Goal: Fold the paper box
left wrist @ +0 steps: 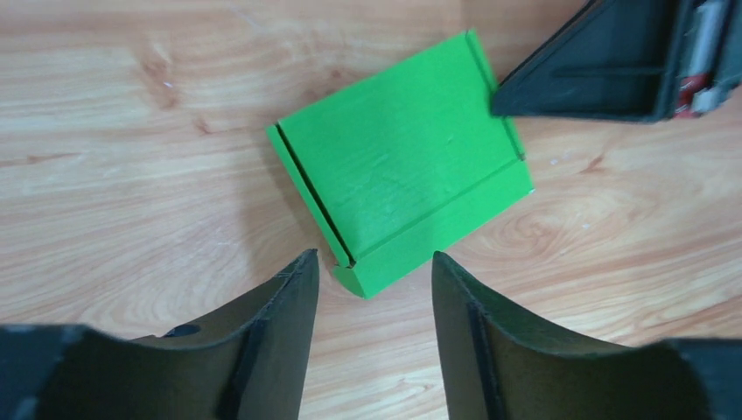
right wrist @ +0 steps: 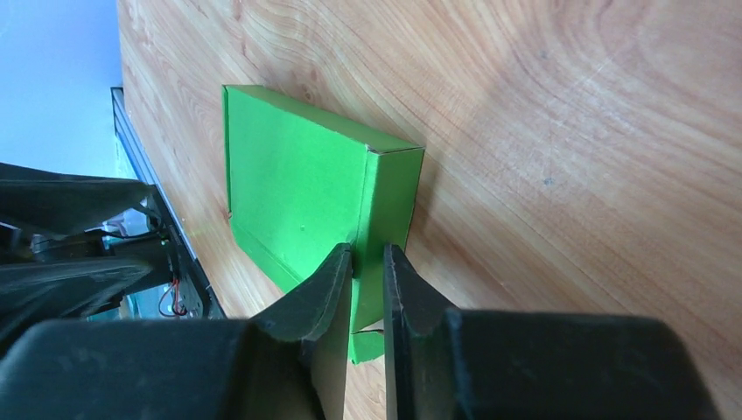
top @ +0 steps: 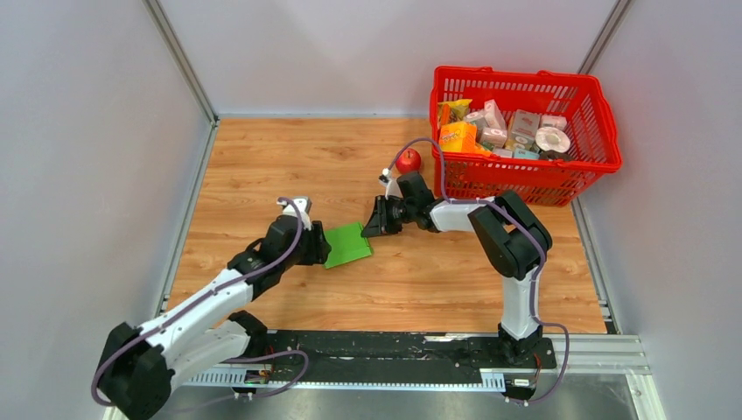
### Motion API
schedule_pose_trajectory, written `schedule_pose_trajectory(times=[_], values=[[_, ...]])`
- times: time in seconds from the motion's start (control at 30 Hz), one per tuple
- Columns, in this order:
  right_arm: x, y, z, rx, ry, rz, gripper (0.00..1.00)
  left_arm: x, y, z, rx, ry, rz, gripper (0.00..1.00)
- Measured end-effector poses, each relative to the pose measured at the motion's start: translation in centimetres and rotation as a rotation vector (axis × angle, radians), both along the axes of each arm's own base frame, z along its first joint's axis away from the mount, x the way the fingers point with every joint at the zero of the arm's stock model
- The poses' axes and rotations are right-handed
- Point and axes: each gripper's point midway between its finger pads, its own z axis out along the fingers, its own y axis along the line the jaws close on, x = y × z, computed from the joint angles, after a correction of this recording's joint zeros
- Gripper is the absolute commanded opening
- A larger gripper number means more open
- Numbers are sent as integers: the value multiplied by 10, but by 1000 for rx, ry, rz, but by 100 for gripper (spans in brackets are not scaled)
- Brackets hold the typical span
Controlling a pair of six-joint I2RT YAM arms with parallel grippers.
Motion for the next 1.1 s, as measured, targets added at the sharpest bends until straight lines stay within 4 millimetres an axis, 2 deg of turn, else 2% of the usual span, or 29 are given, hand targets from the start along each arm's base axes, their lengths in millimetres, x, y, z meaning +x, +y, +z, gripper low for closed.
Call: schedule_pose_trajectory(times=[0.03, 0.2, 0.3, 0.37, 0.47, 0.57, 0.7, 0.97, 1.1], values=[[0, 1, 0, 4, 5, 0, 16, 0, 2, 9, -18, -16, 10, 72], [0, 2, 1, 17, 9, 2, 13, 3, 23, 49, -90, -74, 94, 73], [0, 3, 1, 18, 11, 2, 12, 6, 39, 55, -130, -61, 171, 74], [1, 2, 1, 18, 11, -1, 11, 10, 47, 51, -178, -36, 215, 74], [2, 0, 1, 19, 11, -6, 12, 11, 51, 34, -243, 20, 253, 75], [4, -1, 1, 20, 14, -10, 11, 9, 37, 15, -310, 97, 222, 75], [5, -3, 2, 25, 23, -15, 11, 10, 18, 3, -405, 139, 176, 75], [6, -5, 2, 37, 43, -22, 11, 11, 5, -12, -497, 194, 174, 75], [6, -5, 1, 41, 48, -22, 11, 19, -3, -21, -533, 224, 176, 69]])
